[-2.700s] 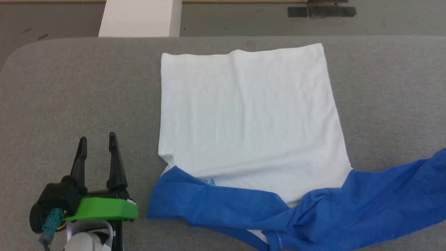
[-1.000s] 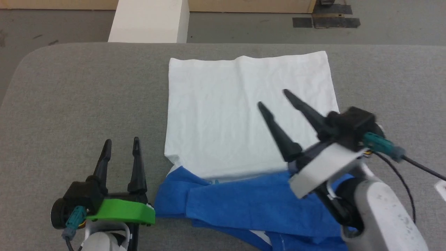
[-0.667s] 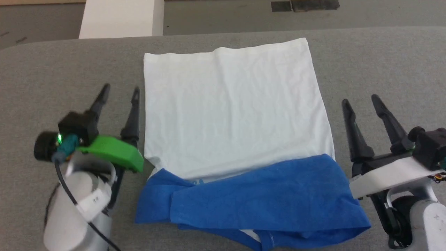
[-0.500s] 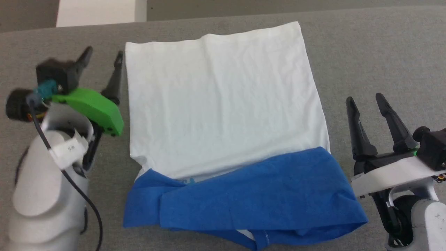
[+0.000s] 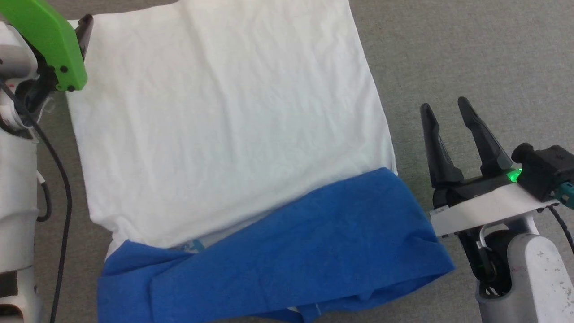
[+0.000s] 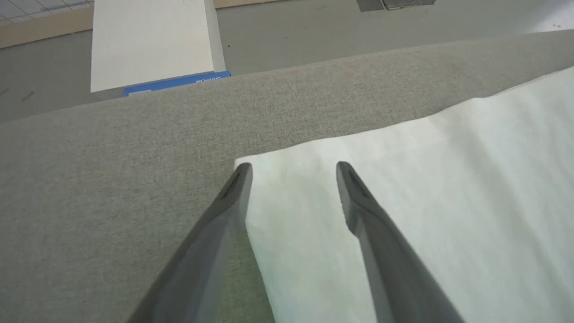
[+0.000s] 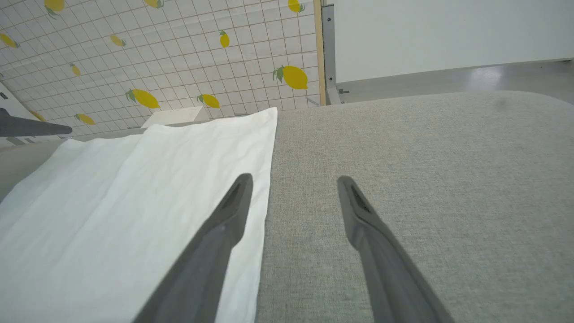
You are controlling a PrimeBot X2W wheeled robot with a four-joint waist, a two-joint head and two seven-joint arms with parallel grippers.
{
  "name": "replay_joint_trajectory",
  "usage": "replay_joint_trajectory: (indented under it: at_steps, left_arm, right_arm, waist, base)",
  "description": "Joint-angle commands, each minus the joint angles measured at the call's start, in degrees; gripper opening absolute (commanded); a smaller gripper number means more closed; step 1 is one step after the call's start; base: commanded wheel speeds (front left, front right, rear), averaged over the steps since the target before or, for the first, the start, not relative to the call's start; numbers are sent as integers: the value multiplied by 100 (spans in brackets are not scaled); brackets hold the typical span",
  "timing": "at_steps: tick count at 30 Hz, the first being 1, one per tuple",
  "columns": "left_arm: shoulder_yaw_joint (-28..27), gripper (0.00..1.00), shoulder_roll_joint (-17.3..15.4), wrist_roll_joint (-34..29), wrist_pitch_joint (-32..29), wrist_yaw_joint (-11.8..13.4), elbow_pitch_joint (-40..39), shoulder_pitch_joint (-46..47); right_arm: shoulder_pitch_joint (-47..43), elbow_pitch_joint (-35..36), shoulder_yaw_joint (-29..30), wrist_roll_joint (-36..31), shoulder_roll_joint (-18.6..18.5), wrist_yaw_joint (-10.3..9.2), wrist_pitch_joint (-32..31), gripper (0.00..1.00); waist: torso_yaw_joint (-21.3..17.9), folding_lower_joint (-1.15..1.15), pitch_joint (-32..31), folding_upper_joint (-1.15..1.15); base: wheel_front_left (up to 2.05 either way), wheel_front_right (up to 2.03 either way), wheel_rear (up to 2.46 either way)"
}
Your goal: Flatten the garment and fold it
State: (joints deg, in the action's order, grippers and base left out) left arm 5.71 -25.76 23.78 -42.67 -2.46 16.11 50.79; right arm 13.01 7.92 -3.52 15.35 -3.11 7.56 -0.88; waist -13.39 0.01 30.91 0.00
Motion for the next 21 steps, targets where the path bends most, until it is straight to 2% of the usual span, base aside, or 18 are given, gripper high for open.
replay_joint_trajectory:
  at_steps: [1,5,9,14,21]
  left_arm:
    - [-27,100,-103,-20,-210,151,36,88]
    - [-75,100,-297,-226,-828,630,23,98]
    - [-91,100,-470,-354,-1344,920,-106,14]
    - [-30,100,-646,-505,-1757,1097,-407,-133]
    - [-8,100,-732,-594,-1494,1101,-733,-99]
  right_arm:
    - [107,-42,-39,66,11,-8,66,100]
    - [174,-113,-112,102,13,-8,127,100]
    - [241,-157,-128,99,10,-8,136,100]
    - [364,-126,-190,59,-79,-8,75,100]
    - [491,-47,-351,81,-138,-8,4,100]
  waist:
    - [-396,-1,431,0]
    - [-457,-1,517,0]
    - [-458,-1,546,0]
    - [-373,-1,537,0]
    - [-258,-1,556,0]
  base:
    - [0,0,0]
    - [0,0,0]
    - [0,0,0]
    - [0,0,0]
    - [0,0,0]
